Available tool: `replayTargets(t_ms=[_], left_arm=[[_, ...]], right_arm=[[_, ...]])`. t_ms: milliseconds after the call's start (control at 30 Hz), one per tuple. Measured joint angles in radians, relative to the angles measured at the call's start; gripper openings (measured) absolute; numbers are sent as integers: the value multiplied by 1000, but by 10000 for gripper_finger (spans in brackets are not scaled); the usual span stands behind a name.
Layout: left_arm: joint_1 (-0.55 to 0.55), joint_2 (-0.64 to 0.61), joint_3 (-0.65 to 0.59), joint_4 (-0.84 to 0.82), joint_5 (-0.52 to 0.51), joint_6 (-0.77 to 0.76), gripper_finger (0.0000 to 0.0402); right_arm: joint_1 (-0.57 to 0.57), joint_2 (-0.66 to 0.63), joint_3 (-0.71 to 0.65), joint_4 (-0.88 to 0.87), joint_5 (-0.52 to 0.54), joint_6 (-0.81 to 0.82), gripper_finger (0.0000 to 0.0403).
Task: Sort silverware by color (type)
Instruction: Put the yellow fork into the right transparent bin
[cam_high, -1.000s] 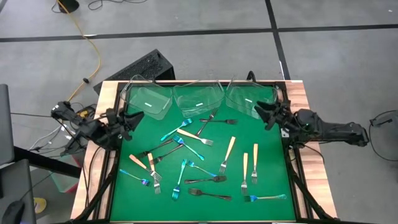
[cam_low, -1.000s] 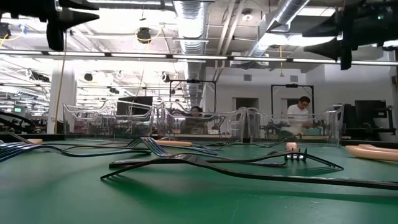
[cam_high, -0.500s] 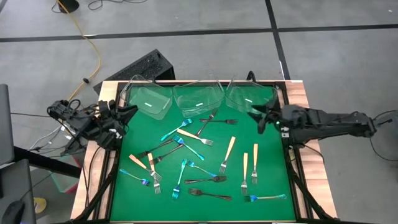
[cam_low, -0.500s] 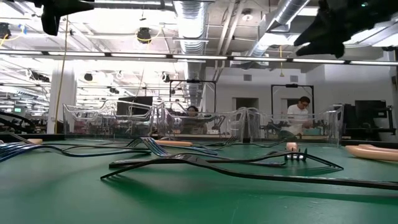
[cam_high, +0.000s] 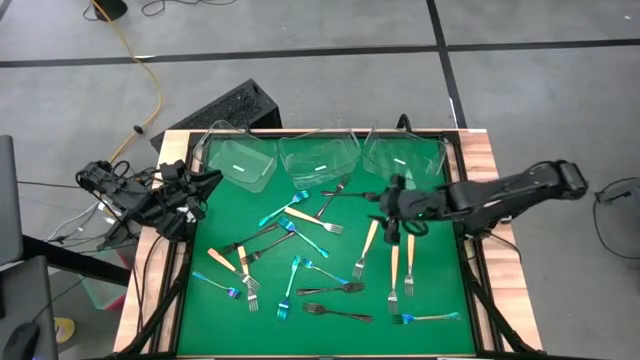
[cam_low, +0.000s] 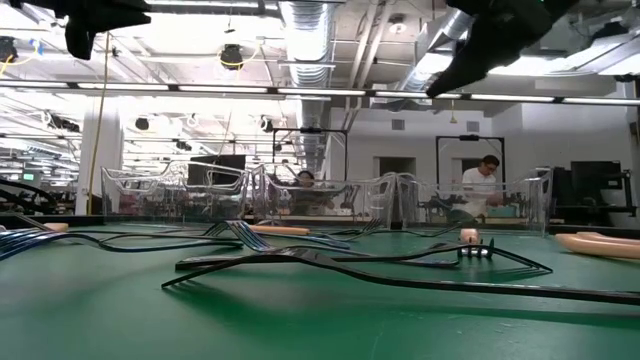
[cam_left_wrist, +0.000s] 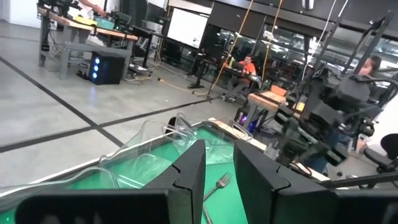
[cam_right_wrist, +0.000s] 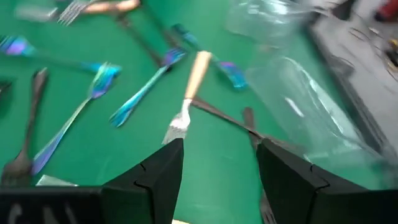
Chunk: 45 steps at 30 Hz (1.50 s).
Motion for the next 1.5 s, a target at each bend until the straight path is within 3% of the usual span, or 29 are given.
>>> replayTargets(t_ms=[333, 567, 800, 1200, 1333, 1500], left_arm=[[0, 0, 0, -36, 0, -1, 69], [0, 0, 0, -47, 3, -41, 69], [0, 0, 0, -64, 4, -46, 69], [0, 0, 0, -70, 6, -48, 69], [0, 0, 0, -72, 5, -48, 69], [0, 0, 0, -72, 5, -48, 69]], right_arm=[[32, 269, 152, -188, -140, -171, 227], [32, 413, 193, -270, -157, -321, 227], [33, 522, 195, -275, -270, -413, 227], [29, 642, 198, -276, -290, -566, 225], [29, 672, 200, -287, -311, -569, 198], [28, 675, 197, -294, -345, -569, 119]])
